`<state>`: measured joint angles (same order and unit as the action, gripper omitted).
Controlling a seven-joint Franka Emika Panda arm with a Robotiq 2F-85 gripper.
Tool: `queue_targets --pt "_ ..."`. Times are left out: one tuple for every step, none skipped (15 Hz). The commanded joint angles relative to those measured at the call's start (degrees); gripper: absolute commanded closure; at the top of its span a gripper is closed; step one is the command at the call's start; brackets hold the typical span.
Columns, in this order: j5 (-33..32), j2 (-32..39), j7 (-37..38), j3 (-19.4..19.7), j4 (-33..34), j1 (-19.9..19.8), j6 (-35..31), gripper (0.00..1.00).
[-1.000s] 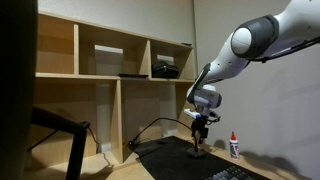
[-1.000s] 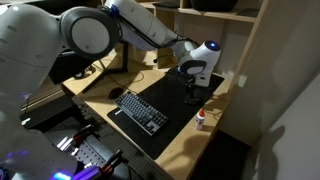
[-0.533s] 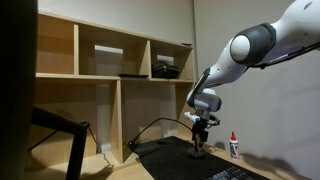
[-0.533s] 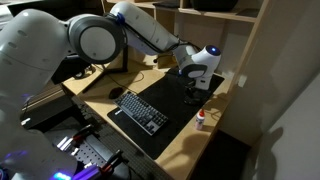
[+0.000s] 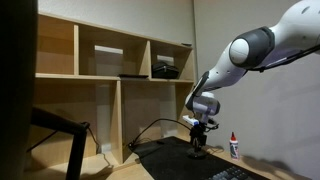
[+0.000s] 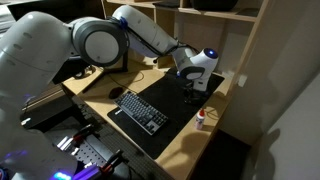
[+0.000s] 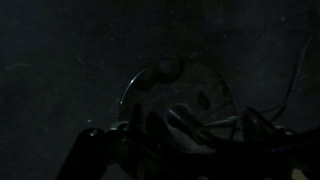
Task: Move the black thing off the black mat
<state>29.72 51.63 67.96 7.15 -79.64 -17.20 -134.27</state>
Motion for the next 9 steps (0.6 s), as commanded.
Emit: queue_targets --pt "-0.3 0.1 0.1 -0.3 0.3 -0.3 0.1 0.00" --pt "-0.4 0.2 0.1 -0.3 0.4 -0.4 0.5 0.12" --pt "-0.3 0.3 0.2 -0.4 0.7 -0.6 0.9 0.27" --pt "0.1 0.3 0.1 -0.6 0.6 -0.9 1.0 0.34" --pt "0.2 0.4 -0.1 -0.8 0.7 -1.0 1.3 0.41" --pt "0.1 0.5 0.1 -0.6 0.9 -1.0 1.4 0.50" --pt "0.2 0.5 0.2 -0.6 0.9 -1.1 1.3 0.55" --pt "0.3 0.6 0.1 -0.7 1.0 -1.3 1.3 0.63" --pt "0.2 0.6 0.2 -0.6 1.2 -1.4 1.6 0.69"
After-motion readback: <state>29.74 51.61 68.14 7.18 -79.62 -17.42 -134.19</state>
